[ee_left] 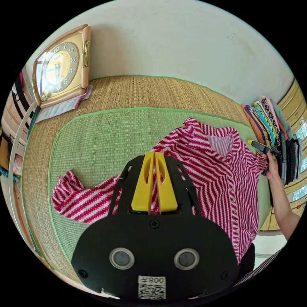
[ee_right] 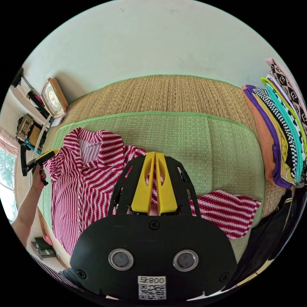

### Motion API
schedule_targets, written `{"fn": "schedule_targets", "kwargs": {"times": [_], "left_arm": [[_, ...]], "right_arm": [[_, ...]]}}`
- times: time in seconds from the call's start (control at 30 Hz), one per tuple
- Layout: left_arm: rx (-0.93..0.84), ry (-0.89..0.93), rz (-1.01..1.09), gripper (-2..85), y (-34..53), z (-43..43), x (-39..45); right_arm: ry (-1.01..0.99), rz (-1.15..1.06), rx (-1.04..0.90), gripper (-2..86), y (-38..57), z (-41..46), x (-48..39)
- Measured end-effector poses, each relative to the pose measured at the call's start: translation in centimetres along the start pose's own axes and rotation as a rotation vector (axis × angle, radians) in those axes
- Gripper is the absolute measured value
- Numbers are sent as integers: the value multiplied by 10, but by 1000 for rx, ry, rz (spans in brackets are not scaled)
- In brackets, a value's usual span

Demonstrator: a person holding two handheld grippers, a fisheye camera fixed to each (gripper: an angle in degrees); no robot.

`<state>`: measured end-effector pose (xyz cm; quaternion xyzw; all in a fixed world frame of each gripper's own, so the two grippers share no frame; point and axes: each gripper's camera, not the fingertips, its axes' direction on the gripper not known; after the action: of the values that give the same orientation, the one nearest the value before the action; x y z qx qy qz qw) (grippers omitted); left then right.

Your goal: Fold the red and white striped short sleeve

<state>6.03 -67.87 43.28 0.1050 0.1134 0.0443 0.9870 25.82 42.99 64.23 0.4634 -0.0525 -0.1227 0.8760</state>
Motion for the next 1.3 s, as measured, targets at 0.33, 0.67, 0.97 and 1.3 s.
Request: {"fn": "schedule_targets", "kwargs": {"times": [0.33, 0.67, 0.97, 1.3], "left_arm": [[-52, -71, -32, 1, -4, 15, -19], [-88, 29, 1, 1, 28, 20, -19], [17, 49, -112, 1, 46, -18, -62], [-31, 18, -220, 1, 85, -19, -112]], "right_arm": [[73, 16, -30, -1, -6, -1, 10], [-23, 9, -22, -1, 76, -43, 30], [-49, 97, 61, 1, 83, -67, 47], [-29, 61, 20, 1, 81, -56, 31]]}}
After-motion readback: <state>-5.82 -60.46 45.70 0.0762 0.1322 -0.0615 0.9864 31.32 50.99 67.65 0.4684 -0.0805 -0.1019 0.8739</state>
